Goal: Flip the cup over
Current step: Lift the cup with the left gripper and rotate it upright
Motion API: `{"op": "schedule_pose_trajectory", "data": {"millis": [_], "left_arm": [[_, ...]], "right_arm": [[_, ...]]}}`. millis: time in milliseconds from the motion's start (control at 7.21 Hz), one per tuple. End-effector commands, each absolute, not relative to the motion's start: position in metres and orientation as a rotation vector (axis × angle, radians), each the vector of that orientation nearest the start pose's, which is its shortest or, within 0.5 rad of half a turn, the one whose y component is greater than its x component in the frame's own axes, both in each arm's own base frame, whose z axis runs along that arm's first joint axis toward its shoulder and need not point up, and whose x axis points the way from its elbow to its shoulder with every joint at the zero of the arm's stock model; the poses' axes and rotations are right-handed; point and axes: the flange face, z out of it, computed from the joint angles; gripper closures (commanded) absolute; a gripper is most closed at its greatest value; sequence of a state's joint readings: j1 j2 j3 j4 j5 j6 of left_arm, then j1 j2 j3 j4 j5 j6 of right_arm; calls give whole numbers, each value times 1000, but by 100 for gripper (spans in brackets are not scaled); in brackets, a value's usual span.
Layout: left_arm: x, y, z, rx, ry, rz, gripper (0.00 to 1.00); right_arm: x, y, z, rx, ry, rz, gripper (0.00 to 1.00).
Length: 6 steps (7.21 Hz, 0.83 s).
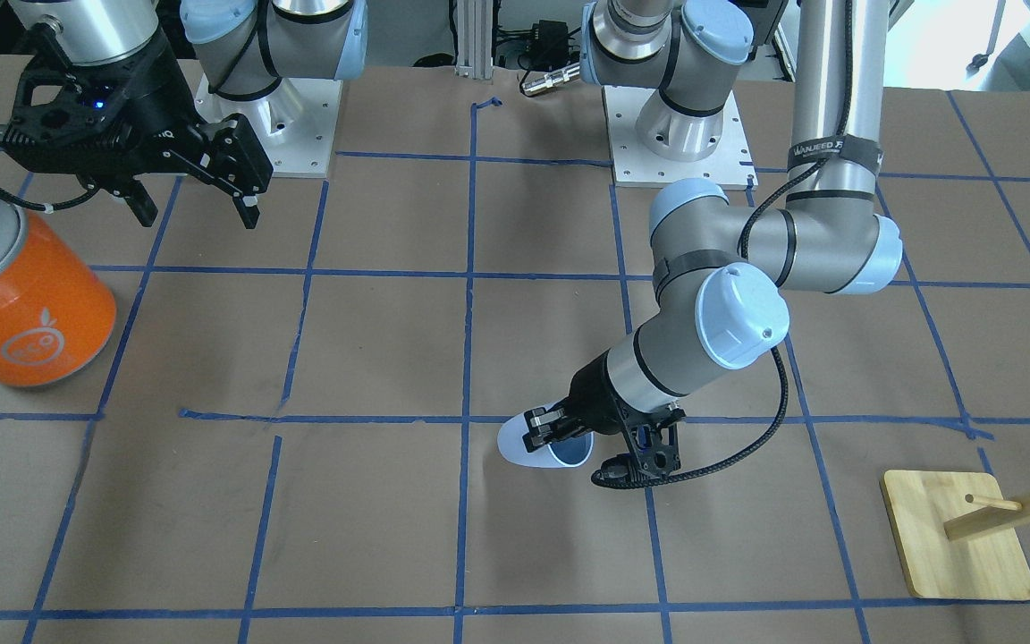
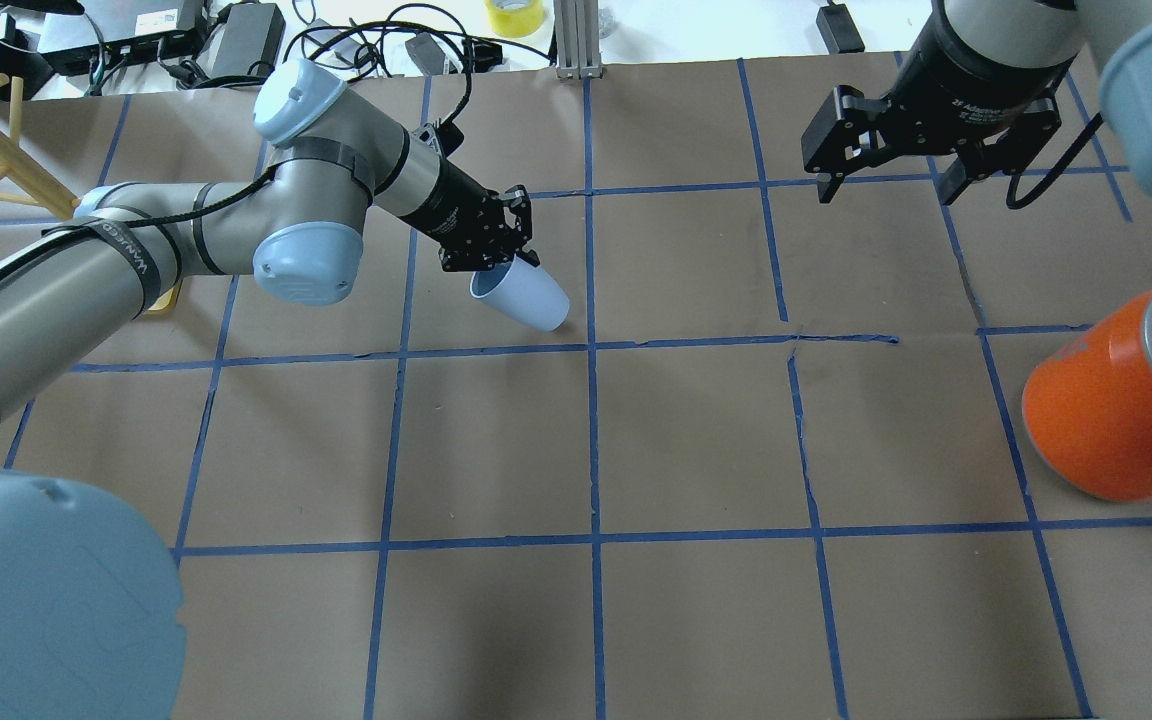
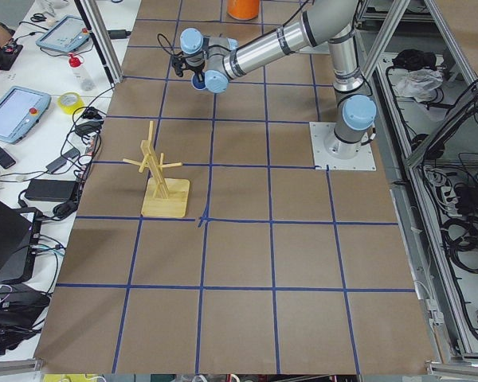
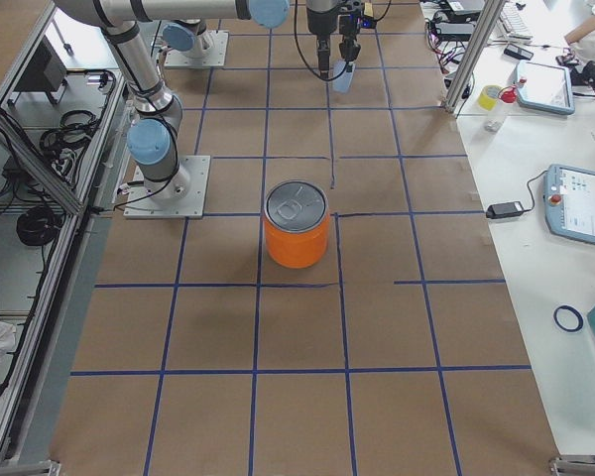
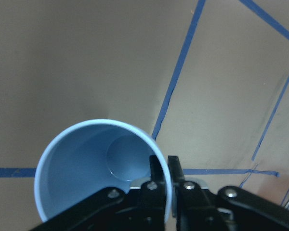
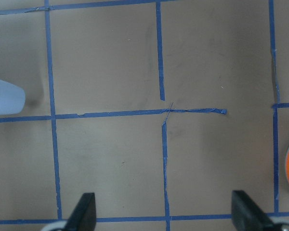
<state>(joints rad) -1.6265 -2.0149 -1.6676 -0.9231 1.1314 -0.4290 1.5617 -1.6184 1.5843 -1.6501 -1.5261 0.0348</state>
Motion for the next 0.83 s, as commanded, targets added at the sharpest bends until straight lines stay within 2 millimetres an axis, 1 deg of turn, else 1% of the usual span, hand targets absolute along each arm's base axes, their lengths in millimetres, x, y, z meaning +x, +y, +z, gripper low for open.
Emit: {"op": "schedule_pose_trajectory", "data": {"millis": [0,139,277,416,554,693], "left_arm": [[-194,-635,311,-532,3380,-180,100],[-179,-644,331,-349,3312,-246,100],[-159,-651,340,-169,3157,-307,100],[-143,-656,336,20,3058,-308,100],[-113,-663,324,3,3048,-283,100],[-91,-666,310,-30,3049,-253,100]], "right_arm": [[133,-483,513,62,3089,-175,0],[133,-483,513,63,3092,-175,0],[133,-483,513,63,3092,-175,0],[133,-483,513,62,3090,-175,0],[133,-483,513,63,3092,-175,0],[133,-483,513,62,3089,-175,0]]}}
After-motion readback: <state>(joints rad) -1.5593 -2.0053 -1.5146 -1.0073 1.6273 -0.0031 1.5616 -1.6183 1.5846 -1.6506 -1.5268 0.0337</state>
